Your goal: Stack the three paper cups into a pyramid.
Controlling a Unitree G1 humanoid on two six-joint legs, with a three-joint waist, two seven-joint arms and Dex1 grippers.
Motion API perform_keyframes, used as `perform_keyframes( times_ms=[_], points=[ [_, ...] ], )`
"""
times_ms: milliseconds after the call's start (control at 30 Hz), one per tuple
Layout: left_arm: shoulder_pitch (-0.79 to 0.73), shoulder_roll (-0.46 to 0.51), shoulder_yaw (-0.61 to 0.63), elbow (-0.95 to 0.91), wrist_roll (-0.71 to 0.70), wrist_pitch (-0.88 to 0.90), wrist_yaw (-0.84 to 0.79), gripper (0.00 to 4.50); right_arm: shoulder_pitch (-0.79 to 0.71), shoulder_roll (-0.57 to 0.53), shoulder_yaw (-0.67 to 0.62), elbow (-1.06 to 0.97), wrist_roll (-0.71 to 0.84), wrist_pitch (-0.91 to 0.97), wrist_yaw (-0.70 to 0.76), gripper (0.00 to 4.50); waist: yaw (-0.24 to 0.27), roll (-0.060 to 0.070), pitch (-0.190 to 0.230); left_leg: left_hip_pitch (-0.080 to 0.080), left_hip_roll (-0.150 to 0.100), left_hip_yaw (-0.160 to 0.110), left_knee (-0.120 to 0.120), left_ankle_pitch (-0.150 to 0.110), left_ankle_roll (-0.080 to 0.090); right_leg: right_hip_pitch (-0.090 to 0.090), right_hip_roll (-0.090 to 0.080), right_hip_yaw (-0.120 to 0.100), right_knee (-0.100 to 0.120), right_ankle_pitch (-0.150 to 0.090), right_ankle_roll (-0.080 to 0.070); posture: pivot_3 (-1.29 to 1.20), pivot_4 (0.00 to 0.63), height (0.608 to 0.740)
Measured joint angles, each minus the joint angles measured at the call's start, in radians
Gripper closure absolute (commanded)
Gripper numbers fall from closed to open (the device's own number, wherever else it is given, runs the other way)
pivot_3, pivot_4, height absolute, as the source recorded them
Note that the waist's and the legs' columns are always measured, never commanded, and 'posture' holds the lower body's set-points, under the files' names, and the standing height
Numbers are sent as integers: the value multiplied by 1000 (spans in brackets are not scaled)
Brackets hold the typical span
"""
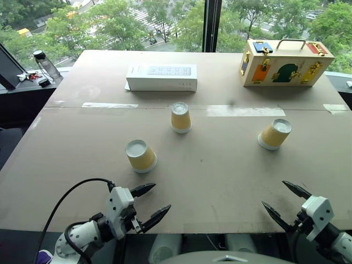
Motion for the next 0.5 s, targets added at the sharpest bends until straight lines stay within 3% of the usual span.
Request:
perform_keyframes(
  times_ms=[333, 500],
  points=[
    [0, -86, 115, 78, -88, -78, 10, 71, -117, -34, 59, -82, 55, 71, 49, 0, 1, 0, 0, 0, 0, 0, 0, 0, 0, 0, 0, -1, 0, 0, 0, 0, 150, 740],
    [41, -133, 208, 22, -128, -22, 153, 71, -235, -129, 121, -213, 166, 207, 129, 0, -1, -2, 0, 0, 0, -1, 1, 0, 0, 0, 0, -1, 0, 0, 0, 0, 150, 740]
  ],
)
